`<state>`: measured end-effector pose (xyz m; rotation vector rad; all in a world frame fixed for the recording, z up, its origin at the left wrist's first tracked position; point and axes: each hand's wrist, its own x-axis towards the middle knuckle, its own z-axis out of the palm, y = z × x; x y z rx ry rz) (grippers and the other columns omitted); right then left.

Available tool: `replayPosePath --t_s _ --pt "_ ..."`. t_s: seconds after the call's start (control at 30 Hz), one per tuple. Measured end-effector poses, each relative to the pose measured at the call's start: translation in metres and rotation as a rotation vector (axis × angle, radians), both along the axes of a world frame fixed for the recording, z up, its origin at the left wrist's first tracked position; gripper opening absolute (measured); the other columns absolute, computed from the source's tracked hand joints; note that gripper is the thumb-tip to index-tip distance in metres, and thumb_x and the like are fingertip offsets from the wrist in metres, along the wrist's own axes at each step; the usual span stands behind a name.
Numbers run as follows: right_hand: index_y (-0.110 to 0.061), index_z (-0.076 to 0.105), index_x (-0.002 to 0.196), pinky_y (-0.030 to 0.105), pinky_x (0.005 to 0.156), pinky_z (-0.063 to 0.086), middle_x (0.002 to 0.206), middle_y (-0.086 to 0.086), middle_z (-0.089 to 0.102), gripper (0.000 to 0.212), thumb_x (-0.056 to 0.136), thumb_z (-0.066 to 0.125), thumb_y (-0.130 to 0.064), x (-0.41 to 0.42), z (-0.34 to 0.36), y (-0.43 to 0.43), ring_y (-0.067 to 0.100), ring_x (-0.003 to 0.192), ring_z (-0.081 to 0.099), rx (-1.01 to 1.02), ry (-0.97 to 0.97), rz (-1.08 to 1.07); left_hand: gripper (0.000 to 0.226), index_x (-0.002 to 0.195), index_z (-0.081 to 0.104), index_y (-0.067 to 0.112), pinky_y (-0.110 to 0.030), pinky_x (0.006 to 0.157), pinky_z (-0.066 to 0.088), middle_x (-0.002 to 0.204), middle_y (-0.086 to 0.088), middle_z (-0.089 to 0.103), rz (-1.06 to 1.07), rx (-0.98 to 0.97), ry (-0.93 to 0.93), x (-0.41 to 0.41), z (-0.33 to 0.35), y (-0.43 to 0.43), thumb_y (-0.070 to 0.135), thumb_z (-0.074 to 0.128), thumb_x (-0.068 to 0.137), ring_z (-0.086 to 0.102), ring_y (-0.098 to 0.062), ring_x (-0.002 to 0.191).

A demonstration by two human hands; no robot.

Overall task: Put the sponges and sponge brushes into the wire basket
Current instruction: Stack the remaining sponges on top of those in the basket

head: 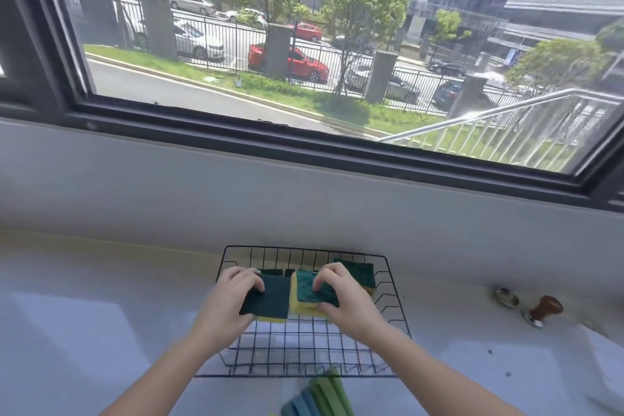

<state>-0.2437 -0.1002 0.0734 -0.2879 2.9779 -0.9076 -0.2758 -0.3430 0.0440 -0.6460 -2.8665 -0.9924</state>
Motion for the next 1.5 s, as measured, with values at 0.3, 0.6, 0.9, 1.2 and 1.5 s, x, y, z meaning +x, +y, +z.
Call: replayPosePath --t_s 0.3,0.6,0.9,1.2,1.5 --pt "-0.037 0.043 0.089 0.025 0.088 0.049 0.120 -0.021 0.038 0.038 0.082 0.062 -0.005 -0.071 -0.041 -0.004 0.007 0.105 0.050 0.018 0.009 -0.067 0.038 0.103 0.049 0.029 -0.026 0.096 0.041 0.129 0.010 0.051 -0.037 -0.106 0.046 -0.079 -0.039 0.003 0.016 0.067 0.072 0.040 -0.013 0.123" --pt "-0.031 0.042 0.094 0.033 0.081 0.051 0.123 -0.011 0.043 0.034 0.081 0.063 -0.008 -0.092 -0.068 -0.005 0.015 0.100 0.051 0.214 0.007 0.023 0.042 0.109 0.049 0.023 -0.028 0.100 0.041 0.136 0.003 0.045 -0.004 -0.013 0.078 -0.077 -0.071 0.004 0.006 0.066 0.074 0.036 -0.017 0.129" --pt "-0.027 0.042 0.101 0.032 0.091 0.044 0.136 -0.004 0.040 0.030 0.082 0.057 -0.009 -0.096 -0.077 -0.008 0.022 0.117 0.045 0.192 0.001 0.029 0.047 0.116 0.057 0.017 -0.042 0.102 0.042 0.141 -0.007 0.047 0.100 0.002 0.095 -0.081 -0.069 0.017 -0.003 0.063 0.075 0.041 -0.028 0.131" --pt "-0.024 0.044 0.099 0.030 0.080 0.043 0.118 0.000 0.049 0.043 0.070 0.072 -0.011 -0.099 -0.079 -0.011 0.022 0.101 0.050 0.237 0.075 -0.041 0.049 0.114 0.059 0.021 -0.039 0.096 0.044 0.130 -0.009 0.048 0.137 0.054 0.070 -0.078 -0.068 0.013 0.001 0.068 0.070 0.043 -0.028 0.118" --pt "-0.023 0.045 0.099 0.034 0.095 0.043 0.128 0.002 0.046 0.043 0.069 0.074 -0.012 -0.091 -0.088 -0.017 0.025 0.118 0.045 0.239 0.141 -0.093 0.058 0.121 0.054 0.027 -0.039 0.086 0.049 0.117 -0.008 0.046 0.171 -0.029 0.076 -0.076 -0.071 0.017 -0.001 0.068 0.071 0.042 -0.026 0.110"
